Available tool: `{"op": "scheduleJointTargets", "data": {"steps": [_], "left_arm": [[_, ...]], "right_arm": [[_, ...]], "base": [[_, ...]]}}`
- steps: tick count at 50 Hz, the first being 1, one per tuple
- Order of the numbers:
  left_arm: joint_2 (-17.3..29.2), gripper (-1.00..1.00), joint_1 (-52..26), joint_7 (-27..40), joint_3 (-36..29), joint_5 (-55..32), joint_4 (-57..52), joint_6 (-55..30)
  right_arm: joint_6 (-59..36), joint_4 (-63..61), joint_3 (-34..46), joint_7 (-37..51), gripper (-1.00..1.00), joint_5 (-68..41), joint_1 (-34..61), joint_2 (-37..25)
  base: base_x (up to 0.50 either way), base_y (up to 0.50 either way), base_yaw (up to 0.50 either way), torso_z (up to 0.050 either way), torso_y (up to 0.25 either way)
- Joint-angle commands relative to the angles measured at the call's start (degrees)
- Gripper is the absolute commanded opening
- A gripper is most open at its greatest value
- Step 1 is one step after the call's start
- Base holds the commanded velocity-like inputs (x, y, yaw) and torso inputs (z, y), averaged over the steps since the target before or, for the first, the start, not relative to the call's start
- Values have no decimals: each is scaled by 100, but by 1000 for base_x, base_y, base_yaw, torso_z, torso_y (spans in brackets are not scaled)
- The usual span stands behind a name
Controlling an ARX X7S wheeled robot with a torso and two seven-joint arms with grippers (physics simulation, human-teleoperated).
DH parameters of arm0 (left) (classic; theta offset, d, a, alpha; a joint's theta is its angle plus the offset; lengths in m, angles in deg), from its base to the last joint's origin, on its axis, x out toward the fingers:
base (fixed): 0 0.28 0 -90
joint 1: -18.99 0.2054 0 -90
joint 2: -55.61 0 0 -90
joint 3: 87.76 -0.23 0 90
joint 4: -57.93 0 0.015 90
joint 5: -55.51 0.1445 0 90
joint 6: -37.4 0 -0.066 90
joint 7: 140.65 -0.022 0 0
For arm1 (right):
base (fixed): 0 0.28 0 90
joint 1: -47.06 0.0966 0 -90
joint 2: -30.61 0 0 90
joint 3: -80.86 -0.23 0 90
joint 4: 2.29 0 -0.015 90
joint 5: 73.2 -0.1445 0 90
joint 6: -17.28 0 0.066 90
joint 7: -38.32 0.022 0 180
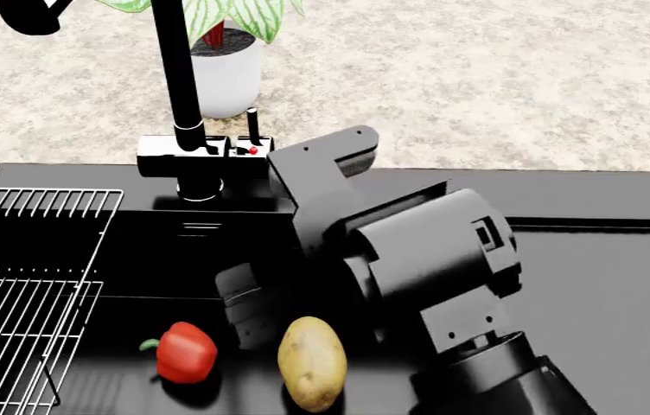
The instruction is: Pick the vegetables from the sink and place them on the cutting board.
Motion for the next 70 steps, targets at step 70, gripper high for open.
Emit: {"op": "scheduleJointTargets", "data": {"steps": [70], "left_arm": [[145, 100, 706, -51, 362, -310, 65, 481]], "right_arm": [[3588, 4036, 6007, 803, 100, -6001, 839, 359]], "base": [[0, 0, 0, 0, -3]]}}
